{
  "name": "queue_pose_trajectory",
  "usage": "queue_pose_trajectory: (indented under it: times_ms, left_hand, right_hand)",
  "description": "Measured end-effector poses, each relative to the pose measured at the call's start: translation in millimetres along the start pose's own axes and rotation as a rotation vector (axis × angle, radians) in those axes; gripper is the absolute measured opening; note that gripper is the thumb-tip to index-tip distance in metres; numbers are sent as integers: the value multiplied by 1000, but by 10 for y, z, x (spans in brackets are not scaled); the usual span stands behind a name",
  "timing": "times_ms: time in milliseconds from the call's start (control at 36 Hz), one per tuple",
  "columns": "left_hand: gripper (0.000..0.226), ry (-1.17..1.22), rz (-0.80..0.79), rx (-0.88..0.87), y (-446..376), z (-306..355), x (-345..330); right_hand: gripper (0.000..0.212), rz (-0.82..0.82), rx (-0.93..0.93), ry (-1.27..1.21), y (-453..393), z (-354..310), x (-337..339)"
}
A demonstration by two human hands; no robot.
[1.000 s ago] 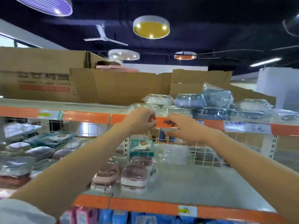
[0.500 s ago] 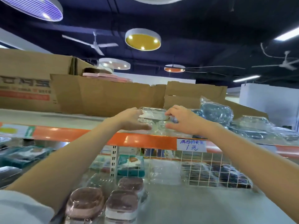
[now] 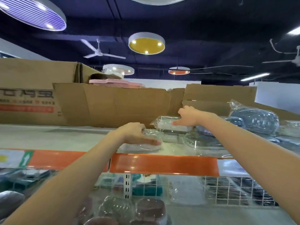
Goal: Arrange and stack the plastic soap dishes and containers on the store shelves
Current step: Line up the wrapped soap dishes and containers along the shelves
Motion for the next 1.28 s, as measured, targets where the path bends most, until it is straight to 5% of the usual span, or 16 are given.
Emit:
queue_pose_trajectory:
  times_ms: [222,361,639,750,944,1278]
  left_hand:
    - [89,17,-128,-7,-115,-85,-42]
    - [100,35,-190,-10,-156,-140,-72]
    - [105,66,-89,-15,-72,-110,-32]
    - [105,-65,76,-8,52,-41,115]
    - [103,-123,598,-2,482,106,524]
    - [101,-157,1061,-82,1357,601,660]
  right_hand:
    - [81,-140,-101,-116,-363,45,-251]
    - [100,-162,-147,-236,-478,143,-283]
    - [108,62,-79,17,-288,-26,-152]
    - [106,219,-54,-22,-137,-141,-3]
    - [100,494,-71,-188,251,-150,339]
    - [101,573,-82,-409,1090,-5,439]
Point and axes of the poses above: each hand's wrist, its own y-axis away from the middle knuckle, its own x-axis out of the back of the hand, z = x × y, the point moved 8 cm from there along -y, towards the middle knuckle, and after that the axes turned 1 degree about z, right-handed, at the moved point
